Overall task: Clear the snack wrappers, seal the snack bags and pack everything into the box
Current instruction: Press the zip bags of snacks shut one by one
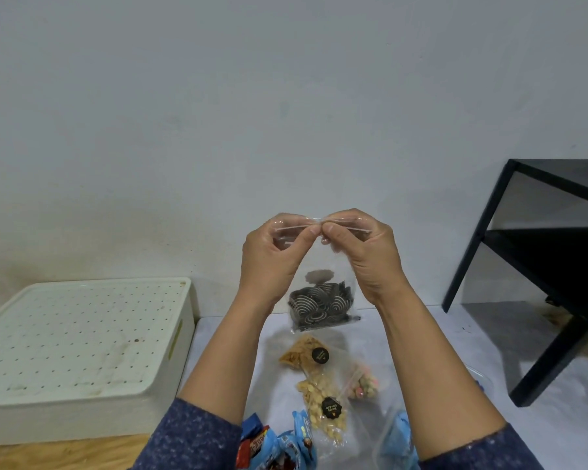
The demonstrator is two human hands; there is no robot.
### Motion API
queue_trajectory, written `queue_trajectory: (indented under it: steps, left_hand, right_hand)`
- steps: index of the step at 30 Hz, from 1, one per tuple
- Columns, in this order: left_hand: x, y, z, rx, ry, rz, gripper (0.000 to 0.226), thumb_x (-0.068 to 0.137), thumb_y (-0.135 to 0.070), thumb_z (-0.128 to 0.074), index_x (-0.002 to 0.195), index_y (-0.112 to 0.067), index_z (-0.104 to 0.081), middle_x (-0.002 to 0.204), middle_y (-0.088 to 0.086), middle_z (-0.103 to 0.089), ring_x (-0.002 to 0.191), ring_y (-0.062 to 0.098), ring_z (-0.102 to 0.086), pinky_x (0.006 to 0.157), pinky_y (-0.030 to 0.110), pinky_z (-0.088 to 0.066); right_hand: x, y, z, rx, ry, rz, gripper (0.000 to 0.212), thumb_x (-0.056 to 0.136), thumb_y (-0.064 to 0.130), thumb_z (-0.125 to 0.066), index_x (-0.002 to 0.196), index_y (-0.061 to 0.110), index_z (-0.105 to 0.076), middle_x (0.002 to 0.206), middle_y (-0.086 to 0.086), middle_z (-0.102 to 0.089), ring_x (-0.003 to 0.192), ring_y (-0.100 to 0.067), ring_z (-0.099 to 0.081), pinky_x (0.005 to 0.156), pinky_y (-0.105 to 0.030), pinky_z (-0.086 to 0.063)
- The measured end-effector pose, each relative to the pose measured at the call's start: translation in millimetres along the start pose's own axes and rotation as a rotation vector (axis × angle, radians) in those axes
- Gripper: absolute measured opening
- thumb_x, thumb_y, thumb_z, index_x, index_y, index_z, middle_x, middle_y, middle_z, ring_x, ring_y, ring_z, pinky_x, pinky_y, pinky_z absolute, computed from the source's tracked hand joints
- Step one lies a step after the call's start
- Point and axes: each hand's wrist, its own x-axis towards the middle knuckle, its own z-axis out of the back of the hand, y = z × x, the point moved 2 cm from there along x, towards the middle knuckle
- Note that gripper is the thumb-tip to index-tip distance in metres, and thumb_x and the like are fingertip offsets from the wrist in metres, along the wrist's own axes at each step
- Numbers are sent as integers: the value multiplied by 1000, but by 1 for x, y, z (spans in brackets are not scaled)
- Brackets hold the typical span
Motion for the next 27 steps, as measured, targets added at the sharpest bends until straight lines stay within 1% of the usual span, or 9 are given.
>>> queue_trajectory:
  steps: [2, 4, 7, 10, 13, 17, 20, 25, 27]
  left_hand:
    - [-1, 0, 1, 0, -69, -42, 27, 78, -17, -75, 92, -37, -62, 79, -11, -69, 76, 2, -68, 74, 16, -53]
    - [0, -1, 4, 78, -96, -134, 39, 79, -16, -75, 96, -45, -56, 83, -10, -67, 72, 0, -66, 72, 12, -51]
    - [0, -1, 5, 213, -100, -257, 32, 81, -12, -72, 89, -41, -61, 92, -5, -68, 72, -2, -65, 69, 8, -46]
    - [1, 4, 6, 237, -132, -314, 25, 79, -9, -72, 81, -34, -68, 97, -12, -62, 74, -2, -65, 71, 14, -50]
    - [1, 7, 6, 233, -140, -314, 24, 79, -12, -73, 85, -36, -69, 97, -17, -58, 73, -2, -65, 70, 13, -50]
    - [1, 7, 6, 245, -141, -327, 23, 80, -13, -73, 91, -33, -67, 98, -16, -57, 75, -3, -65, 71, 13, -50]
    - [2, 9, 7, 249, -144, -337, 19, 80, -9, -72, 86, -27, -68, 95, -17, -55, 77, -7, -63, 74, 17, -53]
    - [4, 12, 9, 281, -150, -334, 18, 80, -3, -69, 82, -21, -70, 96, -16, -52, 77, -9, -61, 72, 9, -49]
    - [5, 14, 11, 292, -148, -333, 17, 80, -1, -68, 81, -18, -70, 96, -15, -51, 77, -10, -61, 72, 7, -48]
  right_hand:
    - [0, 3, -1, -39, -6, 13, 12, 82, 4, -68, 78, 15, -70, 72, 7, -71, 63, -11, -60, 61, -21, -47]
    - [-1, 4, 0, -51, -8, 10, 12, 82, 5, -68, 82, 17, -70, 72, 6, -71, 62, -11, -63, 60, -21, -47]
    - [-3, 5, 2, -46, -7, 24, 21, 79, 2, -70, 89, 19, -66, 71, 0, -69, 62, -13, -65, 59, -21, -48]
    - [-3, 6, 0, -62, 5, 46, 22, 79, 1, -71, 89, 19, -63, 70, 2, -67, 62, -14, -65, 58, -21, -48]
    - [-3, 5, -1, -86, 13, 59, 21, 79, 0, -70, 85, 19, -63, 74, -2, -67, 62, -13, -66, 57, -21, -48]
    - [-2, 4, -2, -93, 18, 47, 21, 80, 0, -70, 84, 20, -64, 70, 5, -70, 63, -12, -67, 58, -20, -48]
    - [-2, 2, -2, -81, 15, 23, 21, 78, -1, -71, 85, 18, -65, 67, 4, -70, 63, -12, -67, 58, -20, -49]
    - [-3, 1, -4, -71, 8, -1, 18, 77, -1, -73, 84, 14, -65, 71, -3, -69, 63, -13, -67, 58, -20, -50]
    - [-2, 0, -5, -69, 8, -8, 17, 76, 0, -73, 83, 13, -65, 72, -4, -69, 63, -13, -67, 58, -20, -50]
